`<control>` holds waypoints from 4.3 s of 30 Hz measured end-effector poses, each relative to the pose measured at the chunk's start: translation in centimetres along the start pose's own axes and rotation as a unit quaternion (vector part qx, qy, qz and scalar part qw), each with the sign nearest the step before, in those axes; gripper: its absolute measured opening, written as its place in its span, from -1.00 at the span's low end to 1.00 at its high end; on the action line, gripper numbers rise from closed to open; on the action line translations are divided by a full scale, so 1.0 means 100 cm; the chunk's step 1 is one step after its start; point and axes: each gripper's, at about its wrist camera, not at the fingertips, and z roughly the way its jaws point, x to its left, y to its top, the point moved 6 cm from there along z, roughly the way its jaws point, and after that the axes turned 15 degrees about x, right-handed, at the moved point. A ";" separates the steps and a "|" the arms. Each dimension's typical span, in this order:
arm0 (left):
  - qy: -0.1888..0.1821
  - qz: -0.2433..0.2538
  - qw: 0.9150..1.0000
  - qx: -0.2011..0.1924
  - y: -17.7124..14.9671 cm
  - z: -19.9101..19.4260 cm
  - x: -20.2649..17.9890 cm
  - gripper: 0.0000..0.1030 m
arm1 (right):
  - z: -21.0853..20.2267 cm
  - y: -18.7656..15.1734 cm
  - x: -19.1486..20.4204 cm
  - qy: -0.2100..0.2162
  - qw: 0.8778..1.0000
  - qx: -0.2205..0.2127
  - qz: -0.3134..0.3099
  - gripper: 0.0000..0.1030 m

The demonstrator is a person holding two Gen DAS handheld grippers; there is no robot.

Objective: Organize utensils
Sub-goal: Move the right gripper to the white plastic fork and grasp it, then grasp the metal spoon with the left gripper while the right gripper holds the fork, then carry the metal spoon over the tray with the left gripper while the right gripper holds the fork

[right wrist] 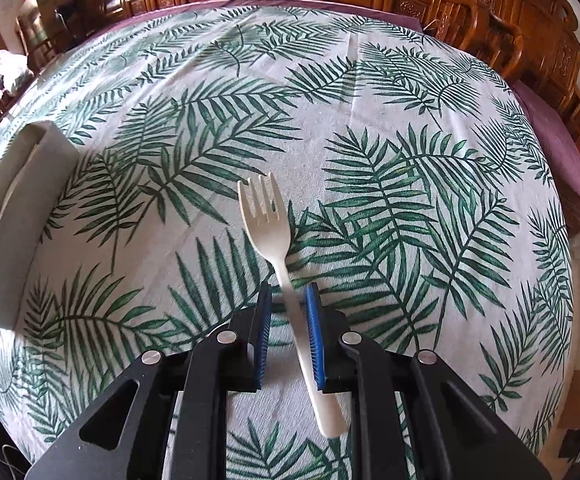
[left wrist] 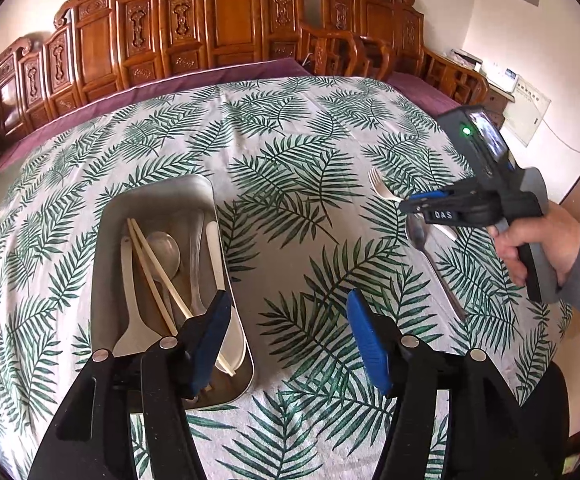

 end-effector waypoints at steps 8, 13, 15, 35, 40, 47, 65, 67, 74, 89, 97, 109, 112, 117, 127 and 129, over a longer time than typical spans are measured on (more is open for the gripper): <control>-0.003 0.009 1.000 0.006 0.000 0.006 -0.013 0.12 | -0.006 -0.012 -0.018 0.000 1.000 0.004 0.023 -0.85; -0.007 0.023 1.000 0.009 0.003 0.011 -0.027 0.12 | -0.022 -0.040 -0.035 0.024 0.997 -0.010 0.078 -0.85; -0.009 0.027 1.000 0.011 0.006 0.015 -0.034 0.12 | -0.028 -0.051 -0.038 0.027 0.996 -0.018 0.085 -0.85; -0.041 0.084 0.994 0.048 0.030 0.064 -0.114 0.06 | -0.053 -0.156 -0.038 0.036 0.990 -0.061 0.123 -0.85; -0.047 0.097 0.993 0.058 0.032 0.074 -0.131 -0.03 | -0.049 -0.165 -0.038 0.040 0.989 -0.065 0.129 -0.85; -0.058 0.090 0.991 0.075 0.041 0.091 -0.145 -0.21 | -0.048 -0.168 -0.042 0.043 0.988 -0.073 0.128 -0.85; -0.004 0.074 0.991 0.114 0.054 0.124 -0.167 -0.89 | -0.039 -0.169 -0.043 0.049 0.988 -0.070 0.126 -0.85; -0.005 0.074 0.991 0.115 0.055 0.124 -0.165 -0.91 | -0.040 -0.169 -0.043 0.052 0.988 -0.070 0.126 -0.85; -0.032 0.072 0.989 0.123 0.052 0.121 -0.156 -0.97 | -0.042 -0.168 -0.045 0.055 0.988 -0.073 0.126 -0.85; -0.019 0.087 0.994 0.065 0.056 0.065 -0.133 -0.97 | -0.047 -0.166 -0.037 0.051 0.989 -0.079 0.118 -0.85; -0.008 0.094 0.995 0.033 0.052 0.022 -0.108 -0.97 | -0.046 -0.158 -0.028 0.029 0.992 -0.072 0.103 -0.85; -0.012 0.060 0.998 -0.005 0.048 -0.025 -0.051 -0.97 | -0.072 -0.131 0.007 0.031 0.992 -0.090 0.084 -0.85; -0.010 0.048 0.999 -0.013 0.047 -0.032 -0.033 -0.97 | -0.082 -0.120 0.023 0.038 0.992 -0.098 0.073 -0.85; -0.002 0.036 0.999 -0.015 0.045 -0.036 -0.009 -0.97 | -0.095 -0.105 0.052 0.046 0.992 -0.106 0.049 -0.85; 0.008 0.005 1.000 -0.014 0.038 -0.037 0.036 -0.97 | -0.108 -0.080 0.101 0.060 0.992 -0.114 0.011 -0.85; 0.009 -0.002 1.000 -0.010 0.035 -0.033 0.045 -0.97 | -0.109 -0.076 0.112 0.061 0.992 -0.114 0.002 -0.85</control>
